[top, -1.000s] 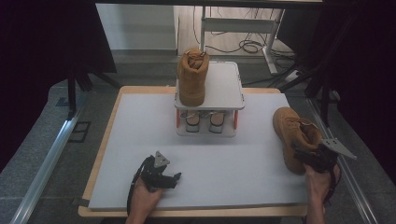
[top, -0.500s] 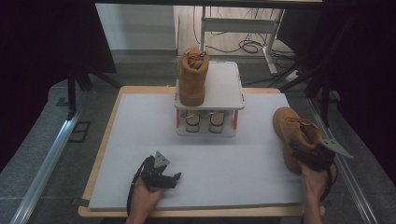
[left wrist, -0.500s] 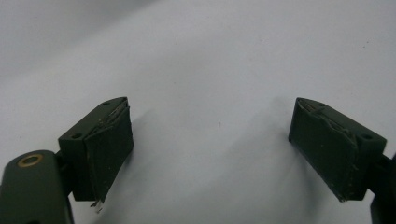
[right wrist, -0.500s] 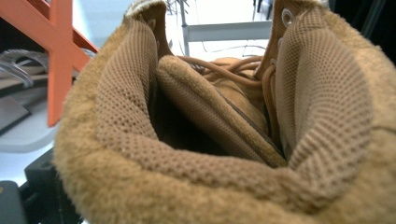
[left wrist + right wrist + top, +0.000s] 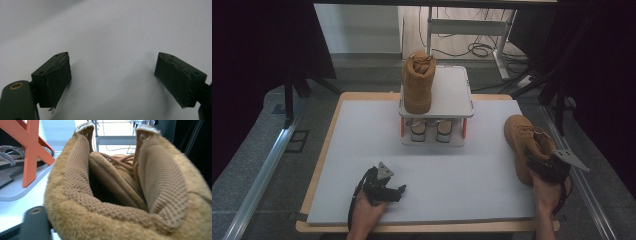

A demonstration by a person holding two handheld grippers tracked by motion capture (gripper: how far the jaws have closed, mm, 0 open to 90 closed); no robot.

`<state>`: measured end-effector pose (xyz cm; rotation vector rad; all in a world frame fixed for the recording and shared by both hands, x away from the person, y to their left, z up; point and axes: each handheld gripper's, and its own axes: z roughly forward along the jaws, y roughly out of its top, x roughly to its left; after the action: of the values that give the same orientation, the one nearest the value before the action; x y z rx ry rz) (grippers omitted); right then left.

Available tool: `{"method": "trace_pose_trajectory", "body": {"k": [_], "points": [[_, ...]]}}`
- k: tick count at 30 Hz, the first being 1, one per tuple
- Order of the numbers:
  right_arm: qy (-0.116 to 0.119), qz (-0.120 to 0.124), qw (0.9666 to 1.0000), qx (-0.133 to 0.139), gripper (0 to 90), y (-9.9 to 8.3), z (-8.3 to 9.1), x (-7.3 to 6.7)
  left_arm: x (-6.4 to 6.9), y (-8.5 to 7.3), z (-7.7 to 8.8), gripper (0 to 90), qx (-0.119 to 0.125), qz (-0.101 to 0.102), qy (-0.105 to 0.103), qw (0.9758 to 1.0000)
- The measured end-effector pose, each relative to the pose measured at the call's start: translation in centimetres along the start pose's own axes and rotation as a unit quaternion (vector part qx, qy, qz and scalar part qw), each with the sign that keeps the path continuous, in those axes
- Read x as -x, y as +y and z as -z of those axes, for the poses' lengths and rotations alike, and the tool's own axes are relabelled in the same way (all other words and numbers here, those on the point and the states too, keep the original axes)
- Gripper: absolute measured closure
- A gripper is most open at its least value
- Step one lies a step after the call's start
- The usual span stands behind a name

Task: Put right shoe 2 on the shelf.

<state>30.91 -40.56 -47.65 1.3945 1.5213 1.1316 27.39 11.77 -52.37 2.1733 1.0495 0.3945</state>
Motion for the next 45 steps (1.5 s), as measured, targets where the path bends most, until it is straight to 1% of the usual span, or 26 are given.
{"method": "trace_pose_trajectory", "body": {"k": [3,7,11,15,17,21,26,32,35,39,45], "points": [[0.0,0.003,1.0,0.006,36.3,-0.2,0.1,-0.2,0.0,0.0,0.0,13.4,0.0,0.0,0.0,1.0],[-0.006,0.012,0.9999,0.006,45.6,-0.2,0.3,-0.6,0.0,0.0,0.0,13.4,0.0,0.0,0.0,1.0],[-0.013,0.013,0.9998,0.006,49.7,0.0,0.3,-1.0,0.0,0.0,0.0,13.4,0.0,0.0,0.0,1.0],[-0.013,0.012,0.9998,0.004,51.9,0.4,0.5,-1.1,0.0,0.0,0.0,13.5,0.0,0.0,0.0,1.0],[-0.013,0.016,0.9998,0.006,53.3,0.6,0.7,-1.1,0.0,0.0,0.0,13.4,0.0,0.0,0.0,1.0],[-0.014,0.014,0.9998,0.009,54.8,1.1,1.2,-1.3,0.0,0.0,0.0,13.4,0.0,0.0,0.0,1.0],[-0.014,0.024,0.9996,0.01,56.5,1.8,1.7,-1.7,0.0,0.0,0.0,13.4,0.0,0.0,0.0,1.0],[-0.002,0.025,0.9996,0.016,56.8,2.8,2.3,-2.2,0.0,0.0,0.0,13.4,0.0,0.0,0.0,1.0],[0.001,0.028,0.9993,0.024,56.8,3.4,2.5,-2.5,0.0,0.0,0.0,13.4,0.001,0.002,0.0,1.0],[0.008,0.024,0.999,0.038,56.4,4.2,2.8,-3.0,0.0,0.0,0.0,13.4,0.001,0.002,0.0,1.0],[0.015,0.03,0.9982,0.05,56.4,5.3,3.0,-3.6,0.0,0.0,0.0,13.4,-0.001,0.0,0.0,1.0]]}}
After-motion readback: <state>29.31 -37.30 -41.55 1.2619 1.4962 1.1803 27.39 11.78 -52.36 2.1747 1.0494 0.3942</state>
